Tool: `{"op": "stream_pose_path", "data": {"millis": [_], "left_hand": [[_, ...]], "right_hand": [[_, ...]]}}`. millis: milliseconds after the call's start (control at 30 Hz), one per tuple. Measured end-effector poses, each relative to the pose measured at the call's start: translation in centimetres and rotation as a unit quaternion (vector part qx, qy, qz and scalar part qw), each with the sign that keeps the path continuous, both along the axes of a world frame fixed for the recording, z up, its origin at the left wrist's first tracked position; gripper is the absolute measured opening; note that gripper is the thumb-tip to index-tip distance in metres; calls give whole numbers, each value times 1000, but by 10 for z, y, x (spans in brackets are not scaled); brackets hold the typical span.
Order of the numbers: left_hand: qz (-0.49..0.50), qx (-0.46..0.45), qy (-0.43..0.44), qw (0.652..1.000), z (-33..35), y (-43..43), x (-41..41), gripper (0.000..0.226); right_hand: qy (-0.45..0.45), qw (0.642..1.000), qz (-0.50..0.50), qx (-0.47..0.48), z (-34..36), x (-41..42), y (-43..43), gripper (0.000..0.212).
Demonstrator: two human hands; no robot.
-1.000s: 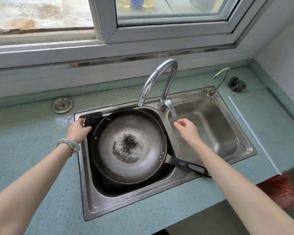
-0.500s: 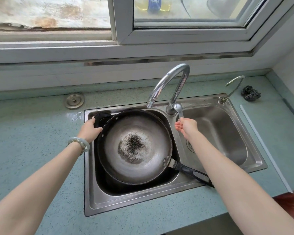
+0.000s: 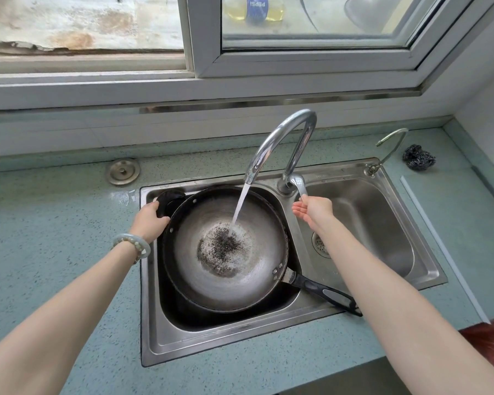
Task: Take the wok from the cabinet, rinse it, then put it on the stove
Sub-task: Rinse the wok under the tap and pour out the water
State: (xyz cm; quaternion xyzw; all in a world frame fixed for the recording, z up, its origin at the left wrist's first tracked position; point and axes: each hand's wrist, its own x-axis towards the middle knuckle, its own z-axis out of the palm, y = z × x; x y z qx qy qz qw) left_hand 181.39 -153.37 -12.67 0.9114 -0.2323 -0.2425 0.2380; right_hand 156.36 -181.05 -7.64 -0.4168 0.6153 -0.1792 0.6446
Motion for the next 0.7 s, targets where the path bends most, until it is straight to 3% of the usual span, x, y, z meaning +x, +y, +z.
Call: {"op": "stream_pose_path", "data": {"millis": [67,200,400,700], "left_hand": [[2,-4,-1,1000,0,0,-1,53],[0,-2,3,1000,-1,1,-2,54],[-2,10,9,1000,-1,2,0,58],[-14,5,2,1000,1,1,0,38]], "right_hand": [[-27,1000,-2,9,0,-2,1,18],[-41,999,-4,10,2,-3,8,31],[-55,998,-21,8,5,-3,13,30],[-38,999,-13,6,1,-3,13,29]]}}
